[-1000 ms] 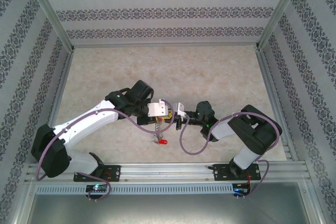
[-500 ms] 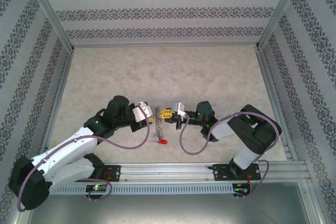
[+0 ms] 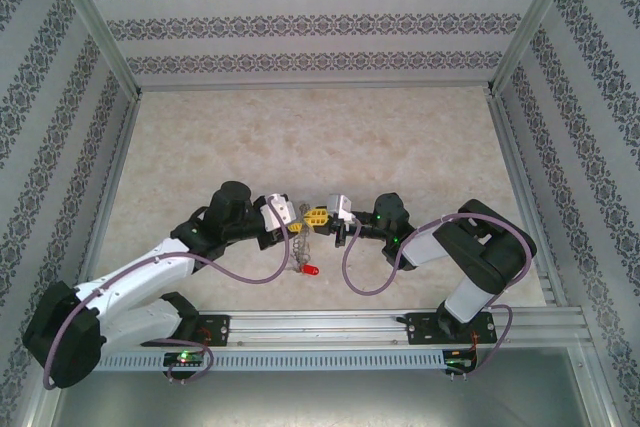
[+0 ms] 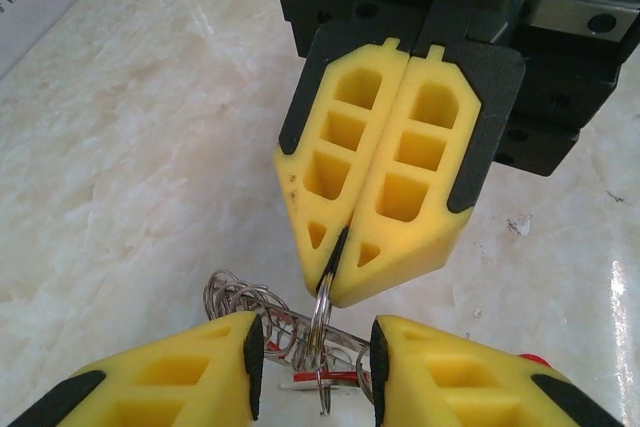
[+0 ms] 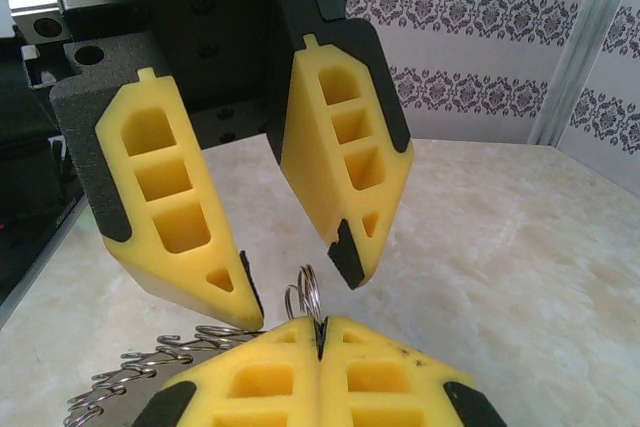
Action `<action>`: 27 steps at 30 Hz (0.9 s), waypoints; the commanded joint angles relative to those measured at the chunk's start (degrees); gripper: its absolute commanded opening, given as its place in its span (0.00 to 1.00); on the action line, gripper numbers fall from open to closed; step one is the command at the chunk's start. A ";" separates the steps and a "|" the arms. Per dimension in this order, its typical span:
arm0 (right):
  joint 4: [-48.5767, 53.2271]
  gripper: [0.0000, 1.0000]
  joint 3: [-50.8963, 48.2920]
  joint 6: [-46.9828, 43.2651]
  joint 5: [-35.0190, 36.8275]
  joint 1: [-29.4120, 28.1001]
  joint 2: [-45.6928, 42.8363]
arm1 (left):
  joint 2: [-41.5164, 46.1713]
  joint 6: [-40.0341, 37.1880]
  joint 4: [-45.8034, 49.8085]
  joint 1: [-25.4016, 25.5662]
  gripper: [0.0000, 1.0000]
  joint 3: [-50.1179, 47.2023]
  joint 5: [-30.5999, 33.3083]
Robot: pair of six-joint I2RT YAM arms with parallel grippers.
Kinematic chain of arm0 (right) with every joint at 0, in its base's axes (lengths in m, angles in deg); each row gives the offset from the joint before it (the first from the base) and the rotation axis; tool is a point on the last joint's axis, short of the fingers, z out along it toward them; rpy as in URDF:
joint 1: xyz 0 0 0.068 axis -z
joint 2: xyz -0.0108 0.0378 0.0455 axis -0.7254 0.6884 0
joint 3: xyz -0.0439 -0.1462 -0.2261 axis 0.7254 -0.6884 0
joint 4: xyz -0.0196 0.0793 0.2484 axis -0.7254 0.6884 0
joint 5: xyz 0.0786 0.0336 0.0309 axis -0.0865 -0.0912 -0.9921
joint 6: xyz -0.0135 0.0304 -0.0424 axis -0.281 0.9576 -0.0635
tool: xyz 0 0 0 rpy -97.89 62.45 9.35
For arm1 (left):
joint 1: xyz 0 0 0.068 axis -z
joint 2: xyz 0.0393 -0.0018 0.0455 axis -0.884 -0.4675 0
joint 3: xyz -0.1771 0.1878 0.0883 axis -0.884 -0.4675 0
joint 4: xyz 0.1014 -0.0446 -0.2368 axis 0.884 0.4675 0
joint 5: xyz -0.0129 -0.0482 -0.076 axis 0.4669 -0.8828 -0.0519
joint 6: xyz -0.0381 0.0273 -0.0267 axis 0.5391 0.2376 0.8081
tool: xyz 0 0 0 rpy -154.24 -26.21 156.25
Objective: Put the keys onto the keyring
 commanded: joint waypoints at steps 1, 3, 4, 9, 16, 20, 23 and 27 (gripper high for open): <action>-3.25 0.00 -0.58 0.27 -2.10 0.12 0.25 | -0.02 -0.58 -0.46 -0.50 0.37 0.34 -1.55; -3.25 0.00 -0.49 0.24 -2.35 0.09 0.34 | -0.96 -0.95 0.62 -0.53 0.36 1.17 -1.98; -3.25 0.00 -0.40 0.24 -2.52 0.09 0.42 | -1.38 -1.31 1.28 -0.50 0.35 1.74 -2.41; -3.25 0.00 -0.48 0.17 -2.67 0.11 0.21 | -3.00 -3.42 5.34 -0.50 0.21 4.38 -2.27; -3.25 0.00 -0.66 0.02 -2.67 0.20 0.07 | -3.49 -5.27 10.17 -0.50 0.01 7.01 -1.20; -2.26 0.00 -0.94 -1.01 -1.97 0.27 -0.31 | -3.75 -7.59 16.26 -0.50 0.00 10.26 -0.30; 2.49 0.11 -0.93 -3.92 -2.36 0.62 -2.52 | -5.02 -10.59 24.46 -0.44 0.00 14.83 -0.06; 14.20 0.16 -0.37 -10.63 -2.27 1.61 -8.19 | -8.66 -15.24 38.52 -0.41 0.00 22.81 0.14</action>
